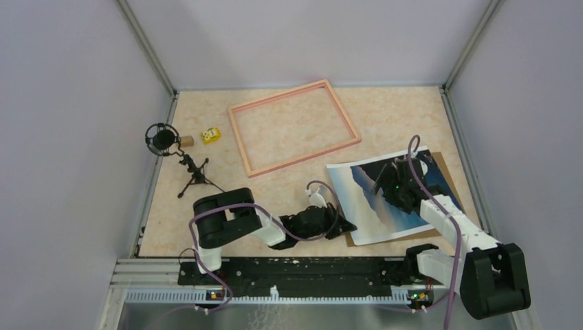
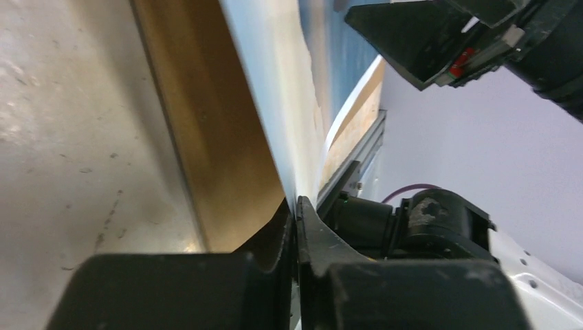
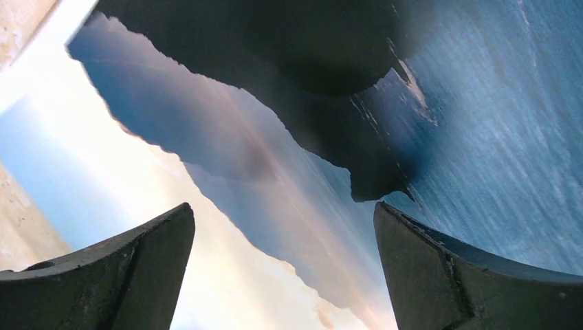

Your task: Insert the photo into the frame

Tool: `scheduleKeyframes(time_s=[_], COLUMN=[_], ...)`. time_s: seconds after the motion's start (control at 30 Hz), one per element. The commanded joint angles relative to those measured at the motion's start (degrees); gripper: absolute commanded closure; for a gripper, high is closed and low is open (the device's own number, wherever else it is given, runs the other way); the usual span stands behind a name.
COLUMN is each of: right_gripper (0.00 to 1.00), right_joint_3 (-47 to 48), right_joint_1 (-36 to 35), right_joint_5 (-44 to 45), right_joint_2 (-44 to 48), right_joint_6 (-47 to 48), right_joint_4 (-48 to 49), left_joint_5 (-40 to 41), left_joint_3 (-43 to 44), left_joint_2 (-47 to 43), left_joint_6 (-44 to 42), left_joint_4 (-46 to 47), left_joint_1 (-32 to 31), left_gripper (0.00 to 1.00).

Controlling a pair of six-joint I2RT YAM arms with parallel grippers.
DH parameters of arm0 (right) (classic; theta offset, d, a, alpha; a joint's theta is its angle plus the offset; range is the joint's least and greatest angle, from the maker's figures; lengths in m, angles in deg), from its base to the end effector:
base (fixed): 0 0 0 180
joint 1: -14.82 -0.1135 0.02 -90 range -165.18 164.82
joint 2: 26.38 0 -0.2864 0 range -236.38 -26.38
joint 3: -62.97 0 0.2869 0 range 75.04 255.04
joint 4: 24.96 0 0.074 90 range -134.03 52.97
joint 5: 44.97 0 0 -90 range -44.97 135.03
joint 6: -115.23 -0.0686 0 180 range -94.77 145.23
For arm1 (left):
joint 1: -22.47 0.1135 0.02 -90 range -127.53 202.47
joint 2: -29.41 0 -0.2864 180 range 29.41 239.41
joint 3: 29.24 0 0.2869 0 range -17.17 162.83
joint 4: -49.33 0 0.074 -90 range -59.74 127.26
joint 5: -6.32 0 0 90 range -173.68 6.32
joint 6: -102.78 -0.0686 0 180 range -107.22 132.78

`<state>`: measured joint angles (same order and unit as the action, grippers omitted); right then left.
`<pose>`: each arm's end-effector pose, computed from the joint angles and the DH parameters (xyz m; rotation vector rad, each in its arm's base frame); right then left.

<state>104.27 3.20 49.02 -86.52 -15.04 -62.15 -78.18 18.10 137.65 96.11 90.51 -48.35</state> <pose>0.2248 0.0414 0.1511 0.6615 2.4800 0.2626 0.1321 -0.3597 0.0868 -0.3314 2.3024 -1.5699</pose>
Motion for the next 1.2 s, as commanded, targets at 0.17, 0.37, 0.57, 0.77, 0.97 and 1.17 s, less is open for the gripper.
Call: scheduleKeyframes(time_s=[0.17, 0.37, 0.57, 0.77, 0.97, 1.17], right_gripper=[0.01, 0.01, 0.01, 0.01, 0.01, 0.01], right_joint_3=[8.8, 14.62, 25.4, 29.76, 32.62, 32.44], right_joint_1=[-0.51, -0.51, -5.37, -24.9, -50.16, -64.94], right_joint_5=[-1.9, -8.38, -9.19, 1.43, 18.64, 41.51], right_joint_2=[-0.15, 2.19, 2.13, 1.41, -0.8, -9.17], right_joint_6=[10.86, 16.3, 24.04, 27.12, 27.84, 26.92], right_joint_4=[-3.31, -4.27, -12.28, -14.61, -12.14, -8.83], left_joint_5=[-12.11, -19.63, -21.63, -20.34, -22.06, -23.08], left_joint_3=[6.2, 13.6, 17.05, 14.59, 13.75, 14.32], left_joint_2=[-11.99, -19.54, -29.66, -39.39, -43.04, -44.84], left_joint_6=[-16.55, -25.51, -30.6, -34.33, -34.51, -33.5], left_joint_4=[-18.37, -37.47, -53.74, -60.22, -61.3, -62.58], left_joint_1=[8.11, 14.86, 22.88, 29.55, 33.97, 36.76], left_gripper=[1.0, 1.0, 1.0, 1.0, 1.0, 1.0])
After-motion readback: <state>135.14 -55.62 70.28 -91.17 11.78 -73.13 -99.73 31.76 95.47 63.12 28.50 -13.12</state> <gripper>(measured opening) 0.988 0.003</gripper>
